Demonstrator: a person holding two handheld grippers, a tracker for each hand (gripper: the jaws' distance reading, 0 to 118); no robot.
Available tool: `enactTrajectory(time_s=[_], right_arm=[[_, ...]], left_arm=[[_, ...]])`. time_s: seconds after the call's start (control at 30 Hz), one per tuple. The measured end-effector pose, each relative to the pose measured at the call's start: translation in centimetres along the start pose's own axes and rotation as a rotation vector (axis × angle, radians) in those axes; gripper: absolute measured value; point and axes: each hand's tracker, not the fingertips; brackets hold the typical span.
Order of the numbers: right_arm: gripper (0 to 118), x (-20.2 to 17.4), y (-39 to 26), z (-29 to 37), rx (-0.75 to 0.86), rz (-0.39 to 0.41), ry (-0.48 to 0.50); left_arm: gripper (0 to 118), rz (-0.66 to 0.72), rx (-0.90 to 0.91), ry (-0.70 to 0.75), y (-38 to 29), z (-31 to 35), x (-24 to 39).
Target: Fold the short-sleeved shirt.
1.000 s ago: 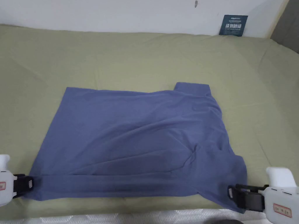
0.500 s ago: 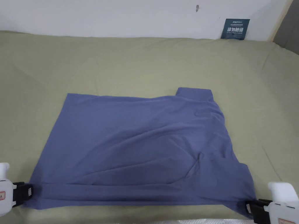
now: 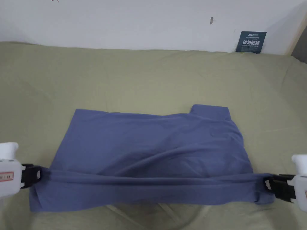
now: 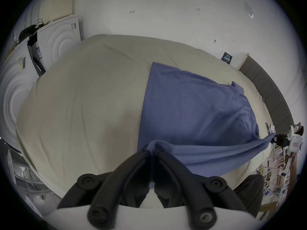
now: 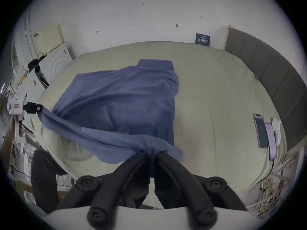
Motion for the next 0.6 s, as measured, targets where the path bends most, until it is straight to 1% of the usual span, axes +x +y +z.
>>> enactTrajectory(time_s=[0.07, 0.3, 0.43, 0.6], right_arm=[[6, 0.7, 2.0, -1.5, -0.012, -0.022, 0.008], [6, 1.9, 7.2, -7.3, -0.077, -0.005, -0.007], [6, 2.5, 8.4, -10.4, -0.125, -0.003, -0.017], [6, 3.3, 8.6, -12.5, -0.163, -0.039, -0.013]], left_arm=[[2, -0.021, 0.012, 0.012, 1.7, -1.1, 0.6], [2, -0.045, -0.004, 0.027, 6.3, -6.2, 1.6], [2, -0.057, -0.023, 0.034, 7.8, -8.8, 2.0], [2, -0.070, -0.048, 0.036, 8.4, -11.3, 2.2]])
